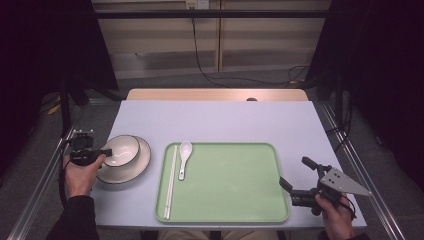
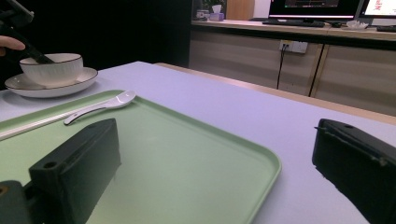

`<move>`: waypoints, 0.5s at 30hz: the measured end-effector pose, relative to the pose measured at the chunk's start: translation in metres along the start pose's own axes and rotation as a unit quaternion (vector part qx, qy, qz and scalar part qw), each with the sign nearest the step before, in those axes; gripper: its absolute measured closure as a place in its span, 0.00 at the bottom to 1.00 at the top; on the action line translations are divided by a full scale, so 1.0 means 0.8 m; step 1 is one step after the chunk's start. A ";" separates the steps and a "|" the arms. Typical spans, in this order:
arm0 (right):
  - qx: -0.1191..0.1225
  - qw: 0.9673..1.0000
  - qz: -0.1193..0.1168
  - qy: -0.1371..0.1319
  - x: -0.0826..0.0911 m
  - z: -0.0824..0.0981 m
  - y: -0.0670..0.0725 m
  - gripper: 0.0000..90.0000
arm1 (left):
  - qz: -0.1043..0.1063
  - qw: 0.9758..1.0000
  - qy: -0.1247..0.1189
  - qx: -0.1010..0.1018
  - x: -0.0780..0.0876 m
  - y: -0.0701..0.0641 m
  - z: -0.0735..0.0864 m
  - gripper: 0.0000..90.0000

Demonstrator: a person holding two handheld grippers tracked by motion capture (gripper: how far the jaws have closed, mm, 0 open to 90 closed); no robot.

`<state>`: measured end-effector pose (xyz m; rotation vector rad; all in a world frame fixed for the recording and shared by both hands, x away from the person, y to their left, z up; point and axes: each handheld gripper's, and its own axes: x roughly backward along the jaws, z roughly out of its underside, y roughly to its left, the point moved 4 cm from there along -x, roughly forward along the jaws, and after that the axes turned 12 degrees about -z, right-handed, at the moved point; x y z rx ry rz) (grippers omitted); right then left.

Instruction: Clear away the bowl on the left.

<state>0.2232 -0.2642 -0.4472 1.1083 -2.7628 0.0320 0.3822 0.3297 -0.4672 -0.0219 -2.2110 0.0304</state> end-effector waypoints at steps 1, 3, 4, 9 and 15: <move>0.000 1.000 0.000 0.000 0.000 0.000 0.000 0.01 | -0.003 1.000 0.000 -0.002 0.000 -0.001 0.000 0.92; -0.001 1.000 0.000 0.001 0.000 0.000 0.000 0.01 | -0.005 1.000 0.003 -0.004 0.001 -0.002 0.000 0.92; -0.001 1.000 0.000 0.001 0.000 0.000 0.000 0.01 | -0.006 1.000 0.003 -0.001 0.001 -0.002 0.000 0.92; -0.001 1.000 0.000 0.001 0.000 0.000 0.000 0.01 | -0.006 1.000 0.000 0.008 0.002 -0.002 0.002 0.92; -0.001 1.000 0.001 0.000 0.000 0.000 0.000 0.01 | -0.011 1.000 -0.010 0.018 0.007 -0.003 0.006 0.92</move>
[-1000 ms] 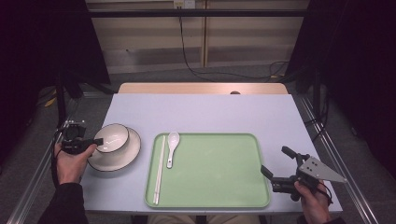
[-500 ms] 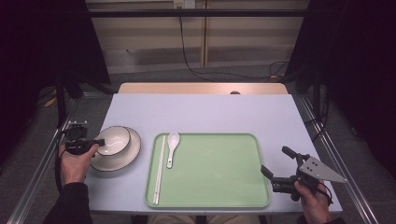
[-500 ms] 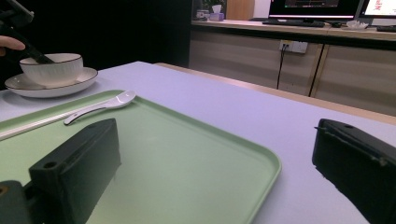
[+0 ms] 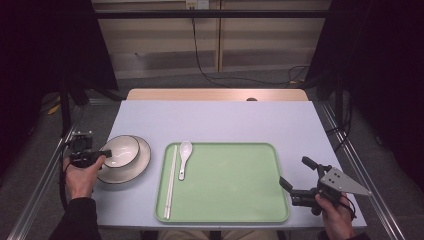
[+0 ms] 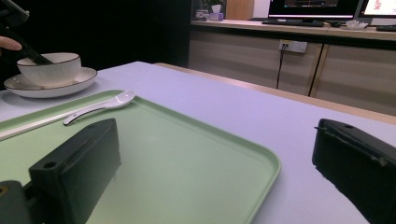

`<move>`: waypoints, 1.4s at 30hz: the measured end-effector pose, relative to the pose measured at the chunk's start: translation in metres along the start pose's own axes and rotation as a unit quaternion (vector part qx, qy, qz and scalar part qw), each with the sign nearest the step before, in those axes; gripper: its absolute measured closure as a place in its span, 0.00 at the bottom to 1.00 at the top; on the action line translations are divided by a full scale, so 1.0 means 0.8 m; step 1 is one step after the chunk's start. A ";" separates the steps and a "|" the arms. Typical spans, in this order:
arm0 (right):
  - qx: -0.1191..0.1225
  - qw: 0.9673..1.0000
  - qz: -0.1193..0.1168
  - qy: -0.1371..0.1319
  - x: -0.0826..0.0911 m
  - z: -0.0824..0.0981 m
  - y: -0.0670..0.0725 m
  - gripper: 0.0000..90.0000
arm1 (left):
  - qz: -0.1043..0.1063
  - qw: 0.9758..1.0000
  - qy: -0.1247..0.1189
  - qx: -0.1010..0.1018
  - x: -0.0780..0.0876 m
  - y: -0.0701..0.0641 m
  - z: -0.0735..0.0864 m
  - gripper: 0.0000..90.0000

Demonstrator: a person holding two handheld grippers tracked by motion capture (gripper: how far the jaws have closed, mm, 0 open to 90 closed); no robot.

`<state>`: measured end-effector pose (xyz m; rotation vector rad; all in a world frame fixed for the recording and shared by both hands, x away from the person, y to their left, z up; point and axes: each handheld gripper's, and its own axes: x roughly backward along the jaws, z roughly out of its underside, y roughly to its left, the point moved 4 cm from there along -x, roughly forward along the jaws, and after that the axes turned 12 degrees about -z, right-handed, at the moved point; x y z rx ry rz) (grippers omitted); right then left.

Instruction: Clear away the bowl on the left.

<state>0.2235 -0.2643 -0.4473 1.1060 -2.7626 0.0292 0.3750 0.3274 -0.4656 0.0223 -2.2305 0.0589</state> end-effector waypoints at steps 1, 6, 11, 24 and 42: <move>0.000 1.000 0.000 0.000 0.000 0.000 0.000 0.01 | 0.002 1.000 0.000 0.003 0.001 0.000 0.001 0.92; -0.002 1.000 0.003 -0.002 0.001 0.000 0.000 0.01 | -0.010 1.000 -0.014 0.007 0.010 -0.003 0.005 0.92; -0.002 1.000 0.002 -0.003 0.000 -0.001 0.000 0.01 | -0.015 1.000 -0.012 0.006 0.013 -0.004 0.008 0.92; -0.001 1.000 0.001 -0.003 0.000 -0.001 0.000 0.01 | -0.013 0.999 -0.023 0.034 0.016 -0.009 0.014 0.92; -0.001 1.000 0.000 -0.004 -0.001 -0.001 0.000 0.01 | -0.038 0.995 -0.053 0.072 0.034 -0.027 0.034 0.91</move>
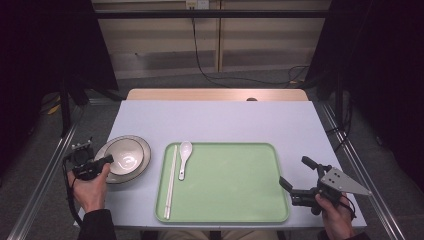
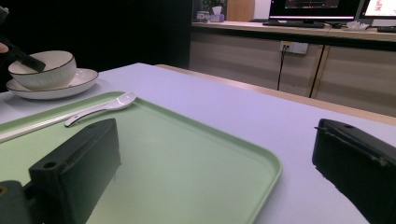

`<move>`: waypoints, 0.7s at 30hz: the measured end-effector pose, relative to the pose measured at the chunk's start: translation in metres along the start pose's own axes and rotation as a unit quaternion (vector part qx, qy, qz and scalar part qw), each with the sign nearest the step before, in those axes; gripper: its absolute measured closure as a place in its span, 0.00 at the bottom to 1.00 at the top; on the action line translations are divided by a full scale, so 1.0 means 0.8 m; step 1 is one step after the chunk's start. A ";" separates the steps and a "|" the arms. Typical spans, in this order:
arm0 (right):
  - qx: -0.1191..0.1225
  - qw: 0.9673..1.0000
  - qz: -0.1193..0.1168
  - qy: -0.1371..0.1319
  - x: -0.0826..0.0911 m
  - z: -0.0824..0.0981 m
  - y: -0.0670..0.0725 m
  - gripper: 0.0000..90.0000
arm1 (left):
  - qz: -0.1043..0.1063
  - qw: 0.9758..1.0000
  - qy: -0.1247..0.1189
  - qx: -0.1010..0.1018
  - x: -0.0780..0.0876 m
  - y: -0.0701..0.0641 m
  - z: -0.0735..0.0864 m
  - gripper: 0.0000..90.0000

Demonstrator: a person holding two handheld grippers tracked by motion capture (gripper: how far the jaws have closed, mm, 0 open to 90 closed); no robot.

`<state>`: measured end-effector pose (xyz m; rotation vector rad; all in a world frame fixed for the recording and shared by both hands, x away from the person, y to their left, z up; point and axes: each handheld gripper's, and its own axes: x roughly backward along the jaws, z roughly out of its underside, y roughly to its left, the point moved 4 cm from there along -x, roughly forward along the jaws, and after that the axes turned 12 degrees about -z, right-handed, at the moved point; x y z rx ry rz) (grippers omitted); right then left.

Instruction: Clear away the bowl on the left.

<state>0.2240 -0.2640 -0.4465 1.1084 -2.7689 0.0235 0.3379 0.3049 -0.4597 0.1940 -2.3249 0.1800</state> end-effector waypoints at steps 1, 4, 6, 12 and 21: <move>0.000 1.000 0.000 -0.001 0.000 0.000 0.000 0.01 | 0.002 1.000 -0.005 0.002 0.003 -0.001 0.000 0.91; -0.001 1.000 0.000 0.000 0.000 0.000 0.000 0.01 | 0.009 1.000 -0.016 0.010 0.013 -0.004 0.001 0.91; 0.000 1.000 0.001 0.000 0.000 0.000 0.000 0.01 | 0.012 1.000 -0.024 0.010 0.021 -0.007 0.002 0.91; 0.000 1.000 0.001 0.000 0.000 0.000 0.000 0.01 | 0.026 0.999 -0.036 0.002 0.034 -0.019 0.004 0.91; 0.000 1.000 0.000 0.000 0.000 0.000 0.000 0.01 | 0.058 0.997 -0.040 -0.026 0.039 -0.053 0.007 0.91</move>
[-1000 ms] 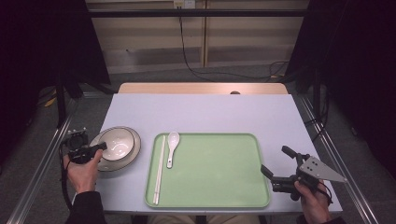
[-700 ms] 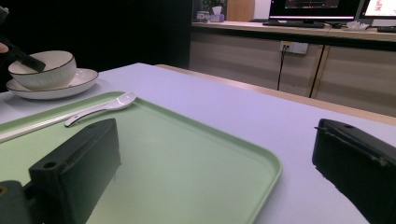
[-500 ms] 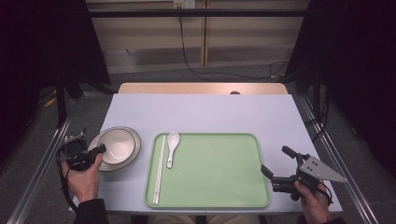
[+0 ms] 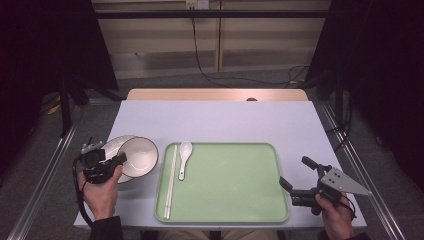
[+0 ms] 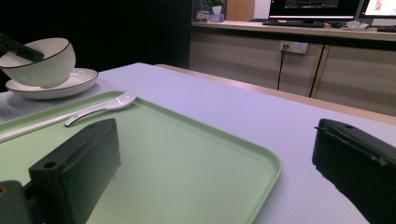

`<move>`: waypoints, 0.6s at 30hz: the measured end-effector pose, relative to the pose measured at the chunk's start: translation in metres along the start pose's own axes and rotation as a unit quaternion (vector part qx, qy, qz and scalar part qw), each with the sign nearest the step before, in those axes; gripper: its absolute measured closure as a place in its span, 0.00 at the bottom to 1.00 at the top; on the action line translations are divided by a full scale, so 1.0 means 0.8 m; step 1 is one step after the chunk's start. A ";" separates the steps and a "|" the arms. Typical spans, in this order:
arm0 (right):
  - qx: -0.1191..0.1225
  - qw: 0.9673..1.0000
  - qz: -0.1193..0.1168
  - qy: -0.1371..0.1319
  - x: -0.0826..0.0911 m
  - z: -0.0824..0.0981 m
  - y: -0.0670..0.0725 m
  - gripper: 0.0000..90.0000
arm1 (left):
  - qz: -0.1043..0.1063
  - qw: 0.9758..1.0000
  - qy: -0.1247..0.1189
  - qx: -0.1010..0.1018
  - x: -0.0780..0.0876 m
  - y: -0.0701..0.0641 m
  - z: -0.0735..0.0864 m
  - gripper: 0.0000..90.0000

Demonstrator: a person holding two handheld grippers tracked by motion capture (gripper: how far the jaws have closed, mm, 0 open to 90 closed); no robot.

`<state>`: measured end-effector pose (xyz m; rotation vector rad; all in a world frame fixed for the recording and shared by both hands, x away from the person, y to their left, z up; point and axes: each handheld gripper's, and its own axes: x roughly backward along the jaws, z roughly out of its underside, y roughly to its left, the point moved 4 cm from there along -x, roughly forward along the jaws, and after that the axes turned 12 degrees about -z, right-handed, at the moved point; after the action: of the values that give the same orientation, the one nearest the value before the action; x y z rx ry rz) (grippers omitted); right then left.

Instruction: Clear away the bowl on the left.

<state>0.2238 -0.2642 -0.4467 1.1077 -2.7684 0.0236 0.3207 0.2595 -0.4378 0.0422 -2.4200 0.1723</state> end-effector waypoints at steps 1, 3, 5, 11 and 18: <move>0.000 1.000 0.000 0.000 0.000 0.000 0.000 0.01 | 0.006 1.000 -0.002 -0.004 0.000 -0.004 0.000 0.91; 0.000 1.000 0.000 0.000 0.000 0.000 0.000 0.01 | 0.015 1.000 -0.002 -0.009 0.000 -0.012 -0.001 0.91; 0.000 1.000 0.000 0.000 0.000 0.000 0.000 0.01 | 0.027 1.000 -0.007 -0.014 -0.002 -0.020 -0.002 0.91; 0.000 1.000 -0.001 0.000 0.000 0.000 0.000 0.01 | 0.051 0.998 -0.003 -0.034 -0.007 -0.040 -0.001 0.91; 0.000 1.000 -0.001 0.001 0.000 0.000 0.000 0.01 | 0.066 0.996 0.000 -0.065 -0.011 -0.065 -0.005 0.91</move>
<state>0.2238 -0.2640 -0.4469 1.1091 -2.7668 0.0243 0.3337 0.2083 -0.4348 -0.1769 -2.4291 0.0740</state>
